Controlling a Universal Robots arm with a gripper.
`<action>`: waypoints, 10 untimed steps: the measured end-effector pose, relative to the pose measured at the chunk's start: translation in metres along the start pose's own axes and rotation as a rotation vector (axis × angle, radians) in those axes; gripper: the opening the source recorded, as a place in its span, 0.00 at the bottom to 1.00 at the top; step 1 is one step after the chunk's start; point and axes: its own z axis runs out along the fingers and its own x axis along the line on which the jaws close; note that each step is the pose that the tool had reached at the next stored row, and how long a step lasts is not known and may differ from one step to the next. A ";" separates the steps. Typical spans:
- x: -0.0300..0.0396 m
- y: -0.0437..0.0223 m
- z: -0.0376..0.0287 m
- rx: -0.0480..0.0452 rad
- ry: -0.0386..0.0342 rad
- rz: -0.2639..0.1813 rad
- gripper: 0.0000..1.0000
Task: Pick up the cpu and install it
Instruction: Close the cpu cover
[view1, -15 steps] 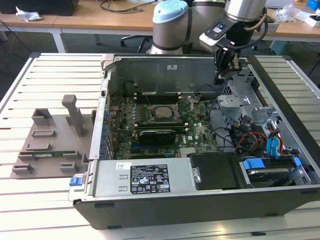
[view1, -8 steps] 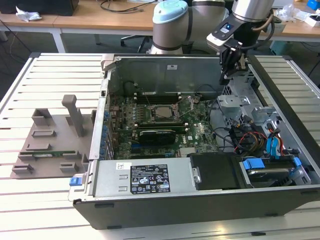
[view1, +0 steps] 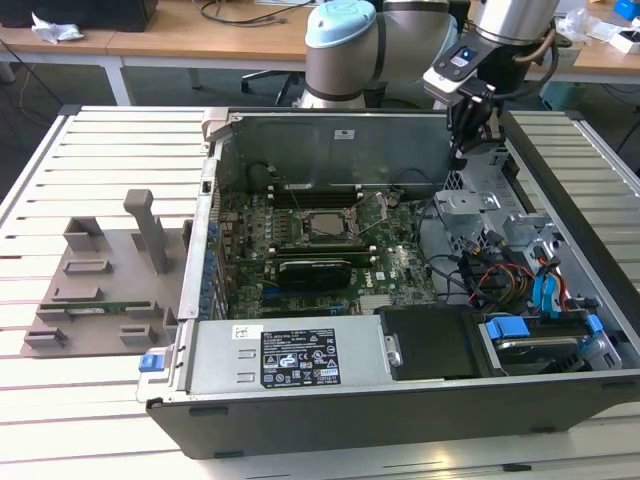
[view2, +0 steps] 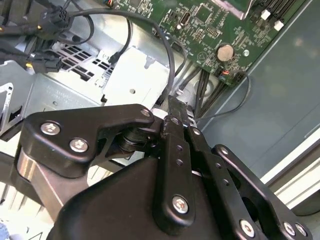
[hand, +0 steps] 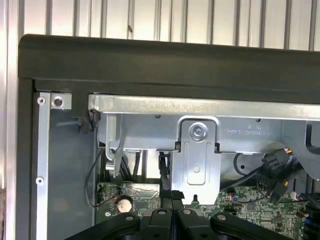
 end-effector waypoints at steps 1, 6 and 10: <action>-0.0001 0.0027 0.0008 0.0001 -0.0002 0.000 0.11; -0.0002 0.0073 0.0035 0.0001 -0.0001 0.000 0.11; -0.0001 0.0106 0.0086 0.0003 -0.0002 0.000 0.11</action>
